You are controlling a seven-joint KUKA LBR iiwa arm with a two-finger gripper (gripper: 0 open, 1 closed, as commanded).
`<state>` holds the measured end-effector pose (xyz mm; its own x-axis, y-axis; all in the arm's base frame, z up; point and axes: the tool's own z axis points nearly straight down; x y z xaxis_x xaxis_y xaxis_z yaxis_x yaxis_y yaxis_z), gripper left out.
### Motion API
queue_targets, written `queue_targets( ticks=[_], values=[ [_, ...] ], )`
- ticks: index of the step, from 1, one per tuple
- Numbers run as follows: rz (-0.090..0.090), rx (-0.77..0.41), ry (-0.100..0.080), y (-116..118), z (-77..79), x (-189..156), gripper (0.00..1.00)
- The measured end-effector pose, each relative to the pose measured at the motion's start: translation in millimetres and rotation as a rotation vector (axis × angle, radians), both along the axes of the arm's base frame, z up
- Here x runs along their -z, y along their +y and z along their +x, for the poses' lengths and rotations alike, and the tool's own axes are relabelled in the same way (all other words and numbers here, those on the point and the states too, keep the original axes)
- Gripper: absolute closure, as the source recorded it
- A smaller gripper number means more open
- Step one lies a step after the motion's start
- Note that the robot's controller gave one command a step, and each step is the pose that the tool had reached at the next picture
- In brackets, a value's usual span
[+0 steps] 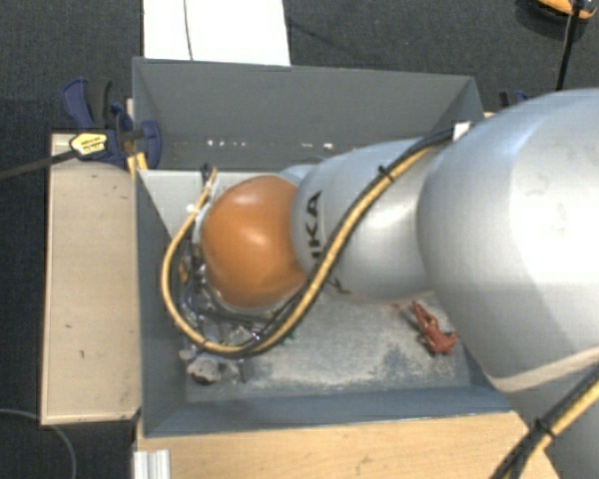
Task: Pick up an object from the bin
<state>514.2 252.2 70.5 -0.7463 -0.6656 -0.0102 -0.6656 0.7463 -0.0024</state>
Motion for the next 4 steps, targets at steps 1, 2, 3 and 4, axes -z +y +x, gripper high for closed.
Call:
queue_targets(
  ticks=[1, 2, 3, 4],
  values=[
    [0.0, 0.13, 0.006, 1.3, -7.3, 1.0, 0.0],
    [-0.001, -0.23, -0.001, 3.2, -33.8, -0.4, 1.0],
    [-0.001, -0.229, -0.001, 3.0, -33.7, -0.4, 1.0],
    [-0.001, -0.228, 0.001, 2.7, -34.8, -4.6, 1.0]
  ],
)
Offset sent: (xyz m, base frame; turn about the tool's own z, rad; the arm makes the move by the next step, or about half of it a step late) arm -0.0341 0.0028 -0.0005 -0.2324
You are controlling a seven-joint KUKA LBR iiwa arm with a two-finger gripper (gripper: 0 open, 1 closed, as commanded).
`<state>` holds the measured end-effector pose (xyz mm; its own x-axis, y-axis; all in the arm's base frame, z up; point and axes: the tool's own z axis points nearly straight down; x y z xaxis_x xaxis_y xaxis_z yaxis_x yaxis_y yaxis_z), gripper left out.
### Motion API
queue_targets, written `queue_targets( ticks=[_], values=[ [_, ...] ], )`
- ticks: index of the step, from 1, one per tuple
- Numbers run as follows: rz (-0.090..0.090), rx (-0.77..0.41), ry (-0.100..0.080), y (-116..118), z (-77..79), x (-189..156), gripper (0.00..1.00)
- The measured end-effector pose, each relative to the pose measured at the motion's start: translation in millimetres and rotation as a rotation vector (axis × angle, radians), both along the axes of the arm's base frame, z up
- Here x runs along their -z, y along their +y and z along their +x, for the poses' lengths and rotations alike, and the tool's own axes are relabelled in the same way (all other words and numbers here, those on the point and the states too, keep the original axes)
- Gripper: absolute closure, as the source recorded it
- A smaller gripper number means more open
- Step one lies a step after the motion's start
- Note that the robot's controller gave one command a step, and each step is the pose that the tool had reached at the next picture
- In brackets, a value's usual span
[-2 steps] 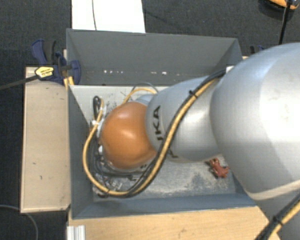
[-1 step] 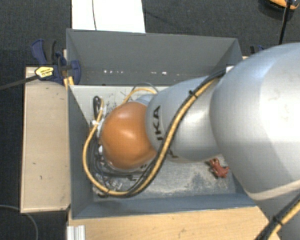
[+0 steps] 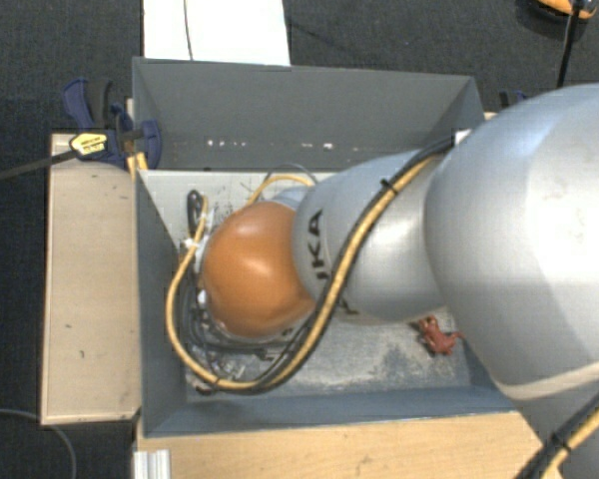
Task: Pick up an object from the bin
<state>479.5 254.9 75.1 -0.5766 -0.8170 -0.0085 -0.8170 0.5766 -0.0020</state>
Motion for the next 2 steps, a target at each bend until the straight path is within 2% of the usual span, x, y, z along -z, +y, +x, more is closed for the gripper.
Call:
queue_targets(
  ticks=[1, 2],
  values=[
    [-0.003, 0.0, 0.006, -0.6, -1.7, -21.0, 1.0],
    [0.001, 0.001, -0.001, 0.2, 0.2, -42.8, 1.0]
  ],
)
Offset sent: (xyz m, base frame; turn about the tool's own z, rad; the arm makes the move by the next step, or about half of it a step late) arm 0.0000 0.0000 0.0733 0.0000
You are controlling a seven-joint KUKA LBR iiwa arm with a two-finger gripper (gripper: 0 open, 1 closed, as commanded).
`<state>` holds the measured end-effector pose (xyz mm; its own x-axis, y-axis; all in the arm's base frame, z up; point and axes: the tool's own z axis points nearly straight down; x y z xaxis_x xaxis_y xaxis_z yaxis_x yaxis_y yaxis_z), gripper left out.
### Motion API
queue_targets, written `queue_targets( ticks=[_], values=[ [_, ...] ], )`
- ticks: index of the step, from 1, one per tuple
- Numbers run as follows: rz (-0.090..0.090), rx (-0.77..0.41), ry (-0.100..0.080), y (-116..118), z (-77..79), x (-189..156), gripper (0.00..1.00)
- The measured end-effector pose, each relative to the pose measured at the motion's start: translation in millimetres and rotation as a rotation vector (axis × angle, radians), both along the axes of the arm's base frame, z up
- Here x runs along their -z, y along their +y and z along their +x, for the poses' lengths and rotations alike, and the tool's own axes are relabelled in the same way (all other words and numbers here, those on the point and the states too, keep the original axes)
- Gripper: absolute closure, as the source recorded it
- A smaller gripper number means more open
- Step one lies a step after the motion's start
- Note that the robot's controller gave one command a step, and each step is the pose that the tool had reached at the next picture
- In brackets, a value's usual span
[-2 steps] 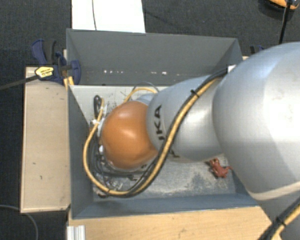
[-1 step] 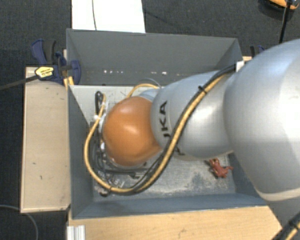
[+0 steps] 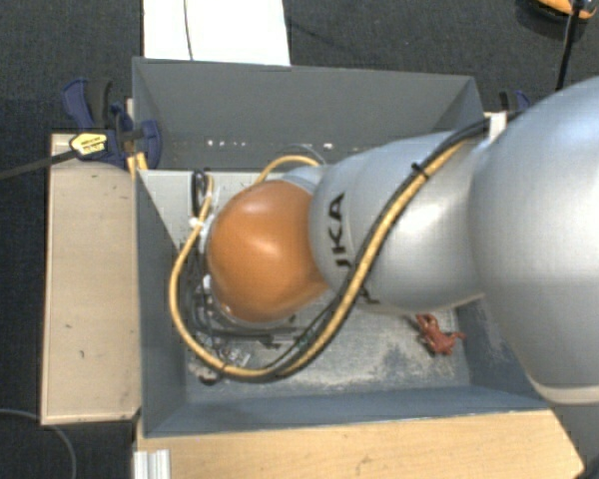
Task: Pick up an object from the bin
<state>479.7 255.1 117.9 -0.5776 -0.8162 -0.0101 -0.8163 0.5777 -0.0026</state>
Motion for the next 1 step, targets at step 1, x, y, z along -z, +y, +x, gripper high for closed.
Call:
queue_targets(
  ticks=[1],
  values=[
    [0.002, 0.002, -0.003, 0.5, 0.9, -13.8, 1.0]
  ],
)
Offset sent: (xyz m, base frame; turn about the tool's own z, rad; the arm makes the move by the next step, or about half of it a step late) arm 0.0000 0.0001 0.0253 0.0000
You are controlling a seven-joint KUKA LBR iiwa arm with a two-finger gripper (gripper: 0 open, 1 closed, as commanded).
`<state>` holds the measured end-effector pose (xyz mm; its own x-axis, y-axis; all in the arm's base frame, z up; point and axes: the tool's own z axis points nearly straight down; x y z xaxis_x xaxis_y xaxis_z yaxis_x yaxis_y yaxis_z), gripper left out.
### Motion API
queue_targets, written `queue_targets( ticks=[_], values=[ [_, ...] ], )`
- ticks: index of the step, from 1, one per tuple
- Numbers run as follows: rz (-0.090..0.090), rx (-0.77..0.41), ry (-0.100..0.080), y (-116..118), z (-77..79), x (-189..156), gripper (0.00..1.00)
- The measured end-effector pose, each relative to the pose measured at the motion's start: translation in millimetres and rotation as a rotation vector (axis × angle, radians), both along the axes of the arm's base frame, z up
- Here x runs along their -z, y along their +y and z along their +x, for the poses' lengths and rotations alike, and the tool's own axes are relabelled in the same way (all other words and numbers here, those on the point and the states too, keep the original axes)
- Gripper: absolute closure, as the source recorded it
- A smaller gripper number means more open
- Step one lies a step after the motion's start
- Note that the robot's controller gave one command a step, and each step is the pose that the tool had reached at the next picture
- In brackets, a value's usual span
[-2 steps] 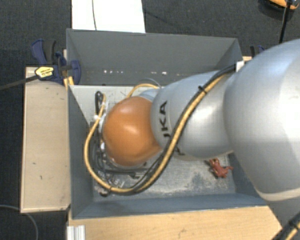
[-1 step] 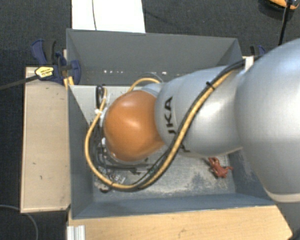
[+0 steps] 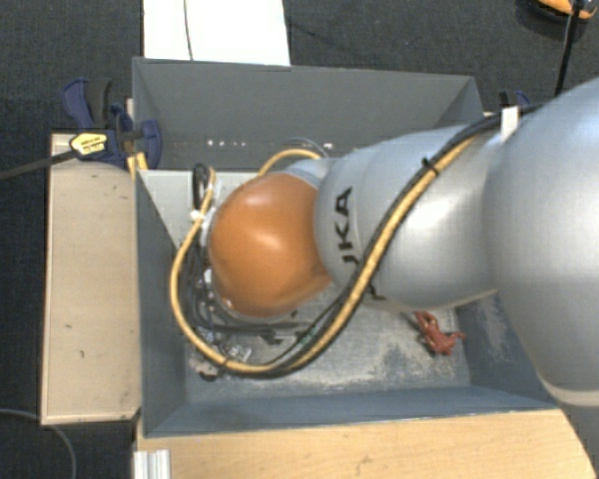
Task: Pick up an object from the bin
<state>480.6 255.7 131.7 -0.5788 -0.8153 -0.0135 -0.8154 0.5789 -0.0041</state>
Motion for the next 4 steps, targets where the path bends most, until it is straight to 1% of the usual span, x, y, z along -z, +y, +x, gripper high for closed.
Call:
queue_targets(
  ticks=[2, 3, 4],
  values=[
    [-0.002, 0.003, 0.004, -0.3, -1.2, -16.0, 1.0],
    [0.0, 0.004, 0.002, 0.0, -0.5, -15.4, 1.0],
    [-0.001, 0.007, 0.005, -0.4, -1.5, -21.5, 1.0]
  ],
)
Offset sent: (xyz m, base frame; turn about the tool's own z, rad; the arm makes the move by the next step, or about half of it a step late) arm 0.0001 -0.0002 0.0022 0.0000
